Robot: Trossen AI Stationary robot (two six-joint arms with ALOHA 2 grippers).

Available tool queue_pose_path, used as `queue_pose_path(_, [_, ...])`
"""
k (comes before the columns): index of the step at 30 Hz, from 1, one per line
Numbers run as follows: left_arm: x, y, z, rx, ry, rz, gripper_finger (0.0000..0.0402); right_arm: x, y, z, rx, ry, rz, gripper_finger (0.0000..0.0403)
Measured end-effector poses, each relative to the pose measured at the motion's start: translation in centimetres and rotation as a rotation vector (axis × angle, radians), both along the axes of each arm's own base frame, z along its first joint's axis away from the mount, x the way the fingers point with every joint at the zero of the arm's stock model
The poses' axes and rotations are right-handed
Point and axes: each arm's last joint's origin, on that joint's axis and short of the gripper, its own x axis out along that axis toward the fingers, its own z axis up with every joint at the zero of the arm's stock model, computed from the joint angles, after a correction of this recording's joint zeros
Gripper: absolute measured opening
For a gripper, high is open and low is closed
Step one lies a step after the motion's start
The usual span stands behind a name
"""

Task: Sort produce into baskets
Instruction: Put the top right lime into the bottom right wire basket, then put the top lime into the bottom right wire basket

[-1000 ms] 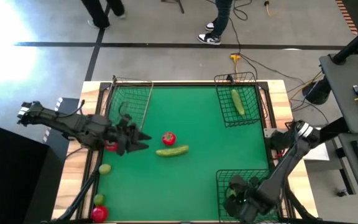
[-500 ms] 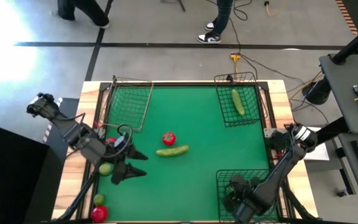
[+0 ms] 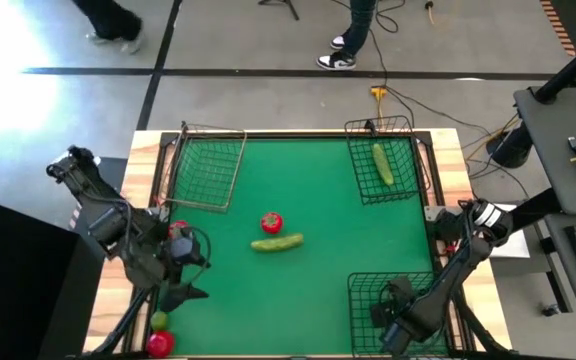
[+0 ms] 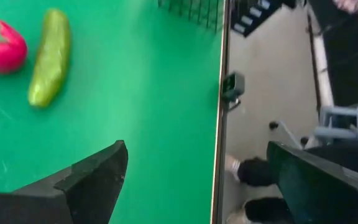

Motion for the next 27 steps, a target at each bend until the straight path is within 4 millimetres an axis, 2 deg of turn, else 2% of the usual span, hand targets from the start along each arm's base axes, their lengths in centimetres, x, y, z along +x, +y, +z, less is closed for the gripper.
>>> queue_pose_path(5, [-0.3, -1.2, -1.7, 0.002, 0.090, -0.059, 0.0366, 0.0, 0.1, -0.9, 0.057, 0.011, -0.020, 0.0201])
queue_pose_path(9, [-1.0, -1.9, -2.4, -0.015, 0.181, -0.077, 0.0366, -0.1, 0.1, -1.0, 0.075, 0.018, -0.023, 0.0239])
queue_pose_path(11, [-1.4, -2.2, -2.6, -0.035, 0.223, -0.086, 0.0366, -0.1, 0.1, -0.4, 0.087, 0.009, -0.022, 0.0262])
queue_pose_path(19, [-2.9, -2.5, -3.6, -0.021, 0.342, -0.029, 0.0366, 0.5, 0.6, 5.9, 0.188, -0.120, 0.055, 0.0328])
queue_pose_path(24, [-3.1, -2.3, -4.2, 0.021, 0.393, 0.003, 0.0366, 0.8, 0.7, 8.8, 0.257, -0.218, 0.148, 0.0350])
queue_pose_path(27, [-3.5, -2.0, -4.5, 0.031, 0.471, 0.015, 0.0366, 0.8, 0.2, 10.4, 0.186, -0.292, 0.151, 0.0353])
